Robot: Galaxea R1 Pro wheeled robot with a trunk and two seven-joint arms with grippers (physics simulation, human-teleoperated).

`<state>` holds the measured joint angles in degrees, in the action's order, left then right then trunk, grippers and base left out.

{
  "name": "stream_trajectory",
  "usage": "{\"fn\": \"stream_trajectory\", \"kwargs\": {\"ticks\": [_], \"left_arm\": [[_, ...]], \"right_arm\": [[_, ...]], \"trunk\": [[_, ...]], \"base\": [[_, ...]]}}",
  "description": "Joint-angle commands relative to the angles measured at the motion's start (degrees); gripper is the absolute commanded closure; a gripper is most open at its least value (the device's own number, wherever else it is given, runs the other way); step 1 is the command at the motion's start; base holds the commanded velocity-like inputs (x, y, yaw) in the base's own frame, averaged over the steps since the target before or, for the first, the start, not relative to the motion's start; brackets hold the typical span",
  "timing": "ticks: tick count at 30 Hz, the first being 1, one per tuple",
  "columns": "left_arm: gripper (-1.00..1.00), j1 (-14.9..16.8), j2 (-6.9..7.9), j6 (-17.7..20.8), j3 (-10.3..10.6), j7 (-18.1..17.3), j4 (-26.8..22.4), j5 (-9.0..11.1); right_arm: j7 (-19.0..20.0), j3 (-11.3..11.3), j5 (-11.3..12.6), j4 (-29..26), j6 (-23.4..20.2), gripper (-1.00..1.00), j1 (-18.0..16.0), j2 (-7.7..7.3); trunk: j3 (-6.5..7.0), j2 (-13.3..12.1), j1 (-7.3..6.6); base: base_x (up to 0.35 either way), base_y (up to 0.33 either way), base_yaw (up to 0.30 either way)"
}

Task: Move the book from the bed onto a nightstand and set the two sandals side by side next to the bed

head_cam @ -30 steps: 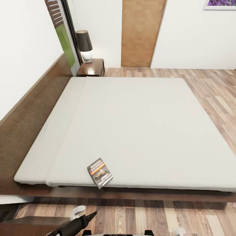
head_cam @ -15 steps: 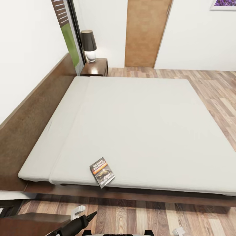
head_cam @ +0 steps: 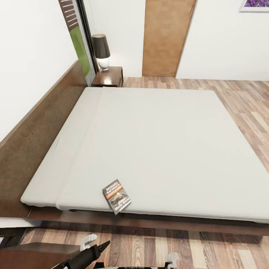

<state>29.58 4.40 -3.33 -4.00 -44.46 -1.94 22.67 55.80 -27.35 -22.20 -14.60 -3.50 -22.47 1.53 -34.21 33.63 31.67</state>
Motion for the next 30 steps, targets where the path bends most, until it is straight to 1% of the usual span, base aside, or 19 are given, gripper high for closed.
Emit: {"fn": "stream_trajectory", "kwargs": {"ticks": [1,3,4,6,7,8,10,11,14,18,21,22,24,25,27,28,30], "left_arm": [[-1.00,0.03,0.09,-0.32,-0.42,-0.21,0.05,-0.46],[-1.00,0.03,0.26,-0.29,-0.46,-0.25,-0.04,-0.43],[-1.00,0.03,0.34,-0.29,-0.46,-0.26,-0.09,-0.40],[-1.00,0.03,0.67,-0.28,-0.48,-0.30,-0.14,-0.37],[-1.00,0.03,0.77,-0.28,-0.50,-0.31,-0.14,-0.37],[-1.00,0.03,0.95,-0.28,-0.50,-0.34,-0.17,-0.33],[-1.00,0.03,1.06,-0.27,-0.49,-0.35,-0.22,-0.29],[-1.00,0.03,1.09,-0.27,-0.48,-0.35,-0.23,-0.28],[-1.00,0.03,1.12,-0.27,-0.48,-0.36,-0.25,-0.31],[-1.00,0.03,1.14,-0.27,-0.48,-0.36,-0.26,-0.34],[-1.00,0.03,1.14,-0.27,-0.48,-0.36,-0.26,-0.35],[-1.00,0.03,1.14,-0.29,-0.48,-0.36,-0.26,-0.35],[-1.00,0.03,1.14,-0.28,-0.48,-0.36,-0.30,-0.35],[-1.00,0.03,1.14,-0.28,-0.48,-0.36,-0.31,-0.35],[-1.00,0.03,1.14,-0.31,-0.48,-0.36,-0.31,-0.35],[-1.00,0.03,1.14,-0.30,-0.48,-0.36,-0.32,-0.35],[-1.00,0.03,1.14,-0.32,-0.46,-0.36,-0.34,-0.34]], "right_arm": [[0.29,-0.50,-0.13,-0.85,-0.37,-1.00,-0.05,1.04],[0.14,-0.51,1.42,-1.61,-0.37,-1.00,-0.16,2.05],[-0.07,-0.51,2.80,-1.79,-0.37,-1.00,-0.21,2.31],[-0.48,-0.47,6.40,-1.97,-0.37,-1.00,-0.31,2.73],[-0.56,-0.46,7.40,-2.01,-0.37,-1.00,-0.32,2.86],[-0.69,-0.44,10.24,-2.10,-0.37,-1.00,-0.38,3.21],[-0.77,-0.43,13.50,-2.15,-0.37,-1.00,-0.58,3.85],[-0.79,-0.43,14.45,-2.16,-0.37,-1.00,-0.67,4.08],[-0.83,-0.43,15.62,-2.18,-0.37,-1.00,-0.77,4.82],[-0.86,-0.43,16.12,-2.22,-0.30,-1.00,-0.83,5.61],[-0.87,-0.43,16.49,-2.22,-0.29,-1.00,-0.91,5.79],[-0.87,-0.43,17.30,-2.21,-0.28,-1.00,-0.94,5.86],[-0.87,-0.43,20.55,-2.20,-0.28,-1.00,-0.98,6.01],[-0.85,-0.41,21.56,-2.19,-0.28,-1.00,-0.98,6.03],[-0.81,-0.37,25.54,-2.19,-0.31,-1.00,-0.99,6.08],[-0.80,-0.36,27.17,-2.19,-0.31,-1.00,-0.99,6.09],[-0.84,-0.35,29.10,-2.19,-0.30,-1.00,-0.99,6.10]], "trunk": [[-0.05,0.06,0.02],[-0.05,0.06,0.02],[-0.05,0.06,0.02],[-0.05,0.06,0.02],[-0.05,0.06,0.02],[-0.05,0.06,0.02],[-0.05,0.06,0.02],[-0.05,0.06,0.02],[-0.05,0.06,0.02],[-0.05,0.06,0.02],[-0.05,0.06,0.02],[-0.05,0.06,0.02],[-0.05,0.06,0.02],[-0.05,0.06,0.02],[-0.05,0.06,0.02],[-0.05,0.06,0.02],[-0.05,0.06,0.02]], "base": [[0.000,0.000,0.000],[0.000,0.000,0.000],[0.000,0.000,0.000],[0.000,0.000,0.000],[0.000,0.000,0.000],[0.000,0.000,0.000],[0.000,0.000,0.000],[0.000,0.000,0.000],[0.000,0.000,0.000],[0.000,0.000,0.000],[0.000,0.000,0.000],[0.000,0.000,0.000],[0.000,0.000,0.000],[0.000,0.000,0.000],[0.000,0.000,0.000],[0.000,0.000,0.000],[0.000,0.000,0.000]]}}
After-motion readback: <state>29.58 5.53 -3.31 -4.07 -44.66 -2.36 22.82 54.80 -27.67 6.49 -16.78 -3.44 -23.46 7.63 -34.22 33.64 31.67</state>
